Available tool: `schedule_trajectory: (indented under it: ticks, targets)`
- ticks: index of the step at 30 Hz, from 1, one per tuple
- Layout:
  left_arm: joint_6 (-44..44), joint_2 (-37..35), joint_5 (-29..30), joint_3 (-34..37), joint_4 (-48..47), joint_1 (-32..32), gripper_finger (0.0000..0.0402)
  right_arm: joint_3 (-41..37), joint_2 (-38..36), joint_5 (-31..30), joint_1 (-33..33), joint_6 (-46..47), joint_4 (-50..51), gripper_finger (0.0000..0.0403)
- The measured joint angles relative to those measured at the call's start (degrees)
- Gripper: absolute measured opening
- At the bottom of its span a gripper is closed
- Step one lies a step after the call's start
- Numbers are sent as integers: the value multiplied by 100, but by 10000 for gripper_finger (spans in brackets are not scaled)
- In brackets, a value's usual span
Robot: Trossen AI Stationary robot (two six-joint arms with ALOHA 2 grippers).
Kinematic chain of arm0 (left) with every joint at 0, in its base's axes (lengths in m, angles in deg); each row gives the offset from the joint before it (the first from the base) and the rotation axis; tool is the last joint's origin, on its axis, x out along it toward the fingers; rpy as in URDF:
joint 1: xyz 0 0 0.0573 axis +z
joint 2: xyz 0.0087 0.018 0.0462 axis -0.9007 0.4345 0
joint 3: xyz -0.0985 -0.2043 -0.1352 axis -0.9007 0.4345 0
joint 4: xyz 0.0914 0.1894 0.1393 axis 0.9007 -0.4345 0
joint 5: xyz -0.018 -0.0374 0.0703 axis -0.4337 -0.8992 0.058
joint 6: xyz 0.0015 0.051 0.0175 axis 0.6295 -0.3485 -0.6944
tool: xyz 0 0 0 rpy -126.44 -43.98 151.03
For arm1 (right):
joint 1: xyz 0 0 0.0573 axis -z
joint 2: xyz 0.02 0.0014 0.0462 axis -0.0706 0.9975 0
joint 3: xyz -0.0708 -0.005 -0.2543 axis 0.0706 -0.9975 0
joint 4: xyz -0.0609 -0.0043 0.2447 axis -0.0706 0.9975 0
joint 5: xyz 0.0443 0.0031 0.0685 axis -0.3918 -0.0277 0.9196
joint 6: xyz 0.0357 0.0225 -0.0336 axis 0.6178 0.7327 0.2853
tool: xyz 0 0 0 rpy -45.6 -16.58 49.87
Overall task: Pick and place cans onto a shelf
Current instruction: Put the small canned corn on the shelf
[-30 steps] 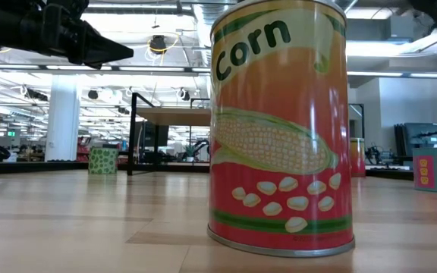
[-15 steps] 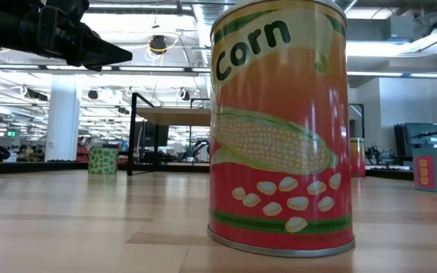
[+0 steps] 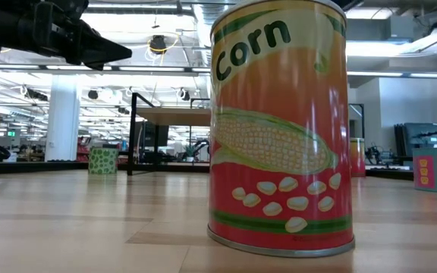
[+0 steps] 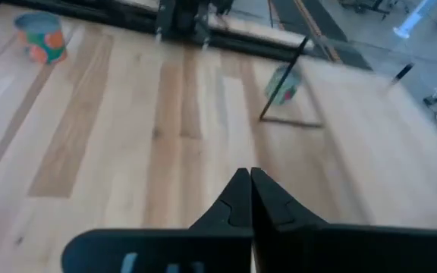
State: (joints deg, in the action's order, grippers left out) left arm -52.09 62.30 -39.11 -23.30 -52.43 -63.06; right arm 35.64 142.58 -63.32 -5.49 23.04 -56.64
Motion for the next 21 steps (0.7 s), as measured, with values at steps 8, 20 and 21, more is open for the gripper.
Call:
schedule_trajectory:
  ticks: [8,20,21]
  targets:
    - [38,0,2,-4,-109,0,2,-643,23,-1092,-1340,1324,115,8]
    - [66,-1,2,-4,-106,0,2,-820,-483,-2035,-1884,5378,3402,62]
    - [66,-2,2,-4,-103,0,2,-820,-481,-2019,-1824,5681,3769,72]
